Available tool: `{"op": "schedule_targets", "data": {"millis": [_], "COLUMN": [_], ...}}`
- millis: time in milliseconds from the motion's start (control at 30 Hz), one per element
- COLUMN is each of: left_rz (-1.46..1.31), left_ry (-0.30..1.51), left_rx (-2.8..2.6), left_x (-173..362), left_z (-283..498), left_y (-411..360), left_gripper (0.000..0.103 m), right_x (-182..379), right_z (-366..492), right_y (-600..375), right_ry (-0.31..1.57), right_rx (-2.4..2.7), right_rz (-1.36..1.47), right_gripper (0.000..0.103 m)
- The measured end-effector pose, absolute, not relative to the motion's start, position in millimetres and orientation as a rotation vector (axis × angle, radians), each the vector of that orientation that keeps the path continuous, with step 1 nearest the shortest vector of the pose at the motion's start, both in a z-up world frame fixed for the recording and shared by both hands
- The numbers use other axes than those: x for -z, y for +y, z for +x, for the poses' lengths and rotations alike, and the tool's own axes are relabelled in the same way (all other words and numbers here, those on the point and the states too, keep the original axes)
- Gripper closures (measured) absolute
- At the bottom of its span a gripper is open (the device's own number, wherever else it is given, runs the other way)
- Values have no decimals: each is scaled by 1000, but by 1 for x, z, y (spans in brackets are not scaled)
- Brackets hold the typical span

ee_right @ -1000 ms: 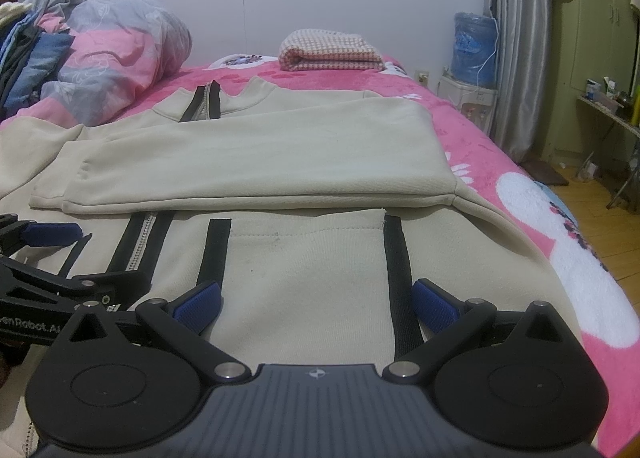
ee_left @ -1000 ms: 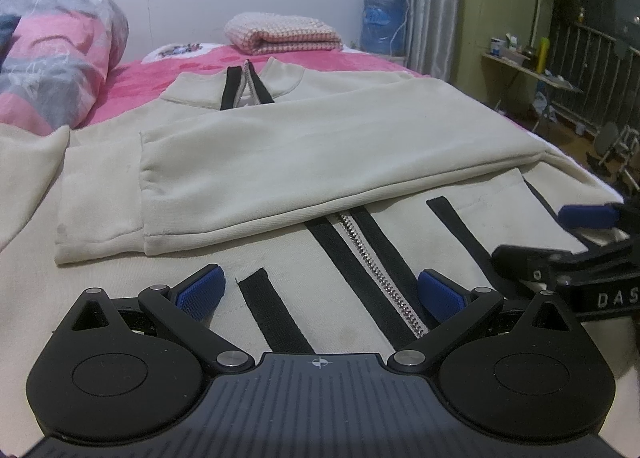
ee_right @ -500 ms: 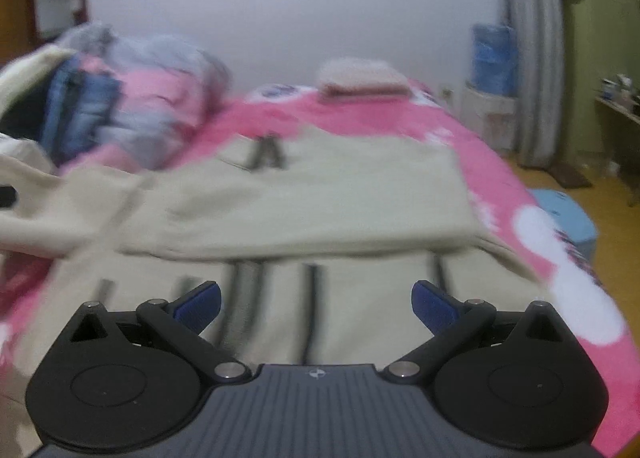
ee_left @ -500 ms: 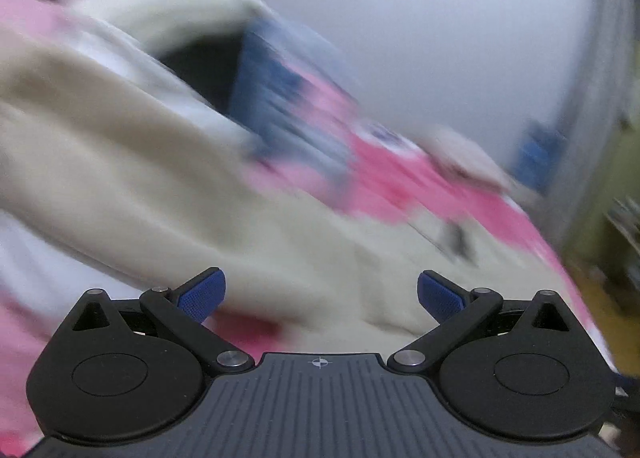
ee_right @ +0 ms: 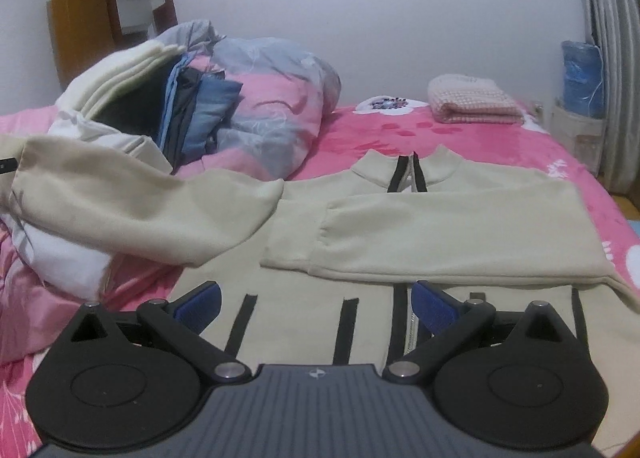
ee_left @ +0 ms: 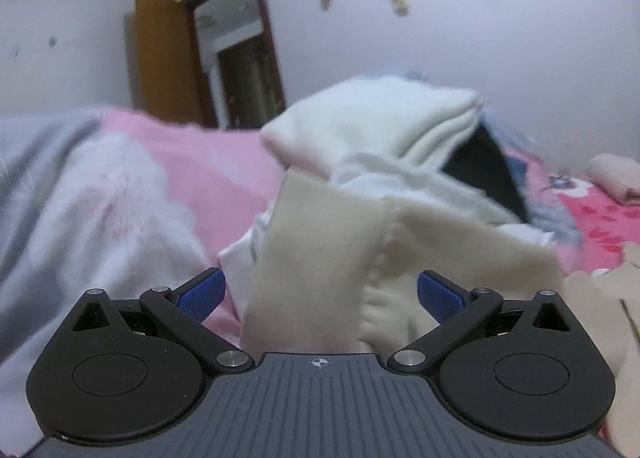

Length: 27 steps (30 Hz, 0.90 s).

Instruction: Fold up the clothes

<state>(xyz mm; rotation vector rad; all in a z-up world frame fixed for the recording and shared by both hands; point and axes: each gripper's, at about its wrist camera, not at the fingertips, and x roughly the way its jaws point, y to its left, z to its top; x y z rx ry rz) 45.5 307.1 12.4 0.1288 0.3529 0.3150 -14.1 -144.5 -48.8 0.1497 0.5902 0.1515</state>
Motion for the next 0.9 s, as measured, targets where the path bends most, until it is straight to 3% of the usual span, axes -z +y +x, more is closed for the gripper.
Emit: {"op": "schedule_targets", "data": {"millis": [133,200,333,400,467,600,900], "left_rz": [36,13,15,31,62,155,-73], "left_ry": [392,393,388,393,400,391,306], "left_rx": [-310,-286,-265,-254,-246,-228,287], "left_x": [-10,-8,-16,-21,-26,-46,-119], "left_z": [59,59,48,44,42,30,19], "left_y": [326,329,317,309,299,268,136], "left_gripper": [11,37,62,83,91,93,94], "right_x": [55,58,64,65,64,62,65], "right_z": [-18,-21,-23,-24,-25,-28,-36], "right_y": [-148,-150,-155,-158,-161,-168,-209], "right_ry": [619,628,645,650,644,632,585], "right_rx": [-138,-130,-115,-112,-107,-95,-23], "right_rz": [156,161,194,213,231,266,434], "right_gripper": [0,0,0,0,0,0,0]}}
